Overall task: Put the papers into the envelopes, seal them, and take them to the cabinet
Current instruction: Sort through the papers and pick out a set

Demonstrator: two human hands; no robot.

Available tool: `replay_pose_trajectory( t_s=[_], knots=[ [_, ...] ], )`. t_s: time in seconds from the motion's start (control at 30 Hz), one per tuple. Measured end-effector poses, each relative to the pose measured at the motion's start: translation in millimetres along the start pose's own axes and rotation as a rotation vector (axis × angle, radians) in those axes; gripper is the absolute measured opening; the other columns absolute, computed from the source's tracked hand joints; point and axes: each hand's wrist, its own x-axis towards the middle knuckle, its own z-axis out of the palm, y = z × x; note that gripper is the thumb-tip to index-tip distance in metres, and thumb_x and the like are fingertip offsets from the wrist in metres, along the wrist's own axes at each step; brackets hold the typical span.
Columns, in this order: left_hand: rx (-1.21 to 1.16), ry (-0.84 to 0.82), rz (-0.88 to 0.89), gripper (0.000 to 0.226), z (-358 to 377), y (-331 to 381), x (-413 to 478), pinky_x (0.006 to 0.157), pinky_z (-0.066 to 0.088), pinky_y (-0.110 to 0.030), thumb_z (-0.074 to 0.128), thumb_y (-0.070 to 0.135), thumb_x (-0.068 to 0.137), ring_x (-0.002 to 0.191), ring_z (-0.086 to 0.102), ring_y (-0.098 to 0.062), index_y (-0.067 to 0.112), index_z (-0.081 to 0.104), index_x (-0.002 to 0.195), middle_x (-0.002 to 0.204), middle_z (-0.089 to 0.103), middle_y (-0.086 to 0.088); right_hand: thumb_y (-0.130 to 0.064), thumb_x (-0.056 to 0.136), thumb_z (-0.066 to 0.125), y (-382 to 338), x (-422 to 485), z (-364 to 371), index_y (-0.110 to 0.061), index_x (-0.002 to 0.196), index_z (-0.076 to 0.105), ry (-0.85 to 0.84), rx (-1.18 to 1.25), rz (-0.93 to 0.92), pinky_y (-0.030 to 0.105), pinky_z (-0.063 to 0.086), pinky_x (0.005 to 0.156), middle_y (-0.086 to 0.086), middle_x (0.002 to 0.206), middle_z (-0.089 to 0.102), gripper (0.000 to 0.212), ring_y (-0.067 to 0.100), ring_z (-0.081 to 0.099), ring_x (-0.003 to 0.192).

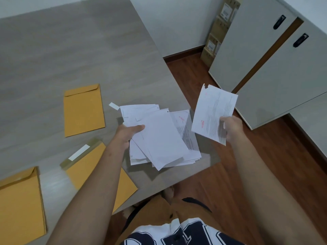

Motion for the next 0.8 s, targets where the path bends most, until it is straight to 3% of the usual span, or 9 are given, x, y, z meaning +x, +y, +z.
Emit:
replay_pose_trajectory(
  t_s=[0.1,0.27,0.4,0.5,0.67,0.8],
  knots=[
    [0.022,-0.032,-0.001,0.034,21,-4,8,0.083,0.059,-0.042,0.082,0.0,0.074,0.088,0.074,-0.024,0.006,0.07,0.105,0.105,0.074,-0.012,-0.008,0.093,0.054,-3,-1,-2,-0.009,0.1,0.062,-0.079,-0.003,0.008,0.037,0.047,0.078,-0.004,0.09,0.064,0.01,0.016,0.06,0.083],
    [0.105,-0.056,0.032,0.036,55,-16,9,0.092,0.056,-0.044,0.085,0.003,0.071,0.094,0.073,-0.023,0.005,0.072,0.105,0.102,0.075,-0.007,-0.015,0.086,0.059,11,-10,14,-0.014,0.096,0.066,-0.21,-0.247,-0.043,0.044,0.051,0.088,-0.001,0.105,0.068,0.012,0.023,0.063,0.096],
    [0.016,-0.106,0.012,0.041,65,-18,5,0.092,0.056,-0.047,0.083,0.002,0.073,0.096,0.073,-0.027,0.003,0.07,0.111,0.106,0.075,-0.01,-0.024,0.087,0.063,25,-18,28,-0.016,0.094,0.065,-0.255,-0.364,-0.099,0.035,0.052,0.075,-0.005,0.103,0.068,0.01,0.018,0.064,0.091],
    [-0.05,-0.154,0.025,0.043,67,-17,-1,0.092,0.055,-0.046,0.081,0.002,0.076,0.1,0.072,-0.027,0.005,0.067,0.117,0.111,0.074,-0.01,-0.03,0.087,0.067,27,-28,37,-0.019,0.095,0.066,-0.26,-0.374,-0.17,0.026,0.044,0.062,-0.009,0.101,0.068,0.014,0.009,0.062,0.085],
    [-0.126,-0.194,0.013,0.047,70,-17,-4,0.09,0.055,-0.044,0.083,0.009,0.076,0.103,0.071,-0.027,0.008,0.066,0.12,0.114,0.073,-0.008,-0.029,0.085,0.074,24,-35,45,-0.021,0.104,0.065,-0.365,-0.321,-0.183,0.03,0.05,0.073,-0.009,0.105,0.069,0.022,0.013,0.066,0.093],
    [-0.108,-0.189,-0.045,0.042,70,-17,-2,0.091,0.054,-0.041,0.081,0.024,0.08,0.106,0.069,-0.023,0.011,0.067,0.118,0.114,0.073,-0.006,-0.023,0.085,0.076,23,-33,45,-0.02,0.108,0.059,-0.308,-0.293,-0.19,0.026,0.044,0.067,-0.007,0.108,0.067,0.028,0.013,0.063,0.094]
  ],
)
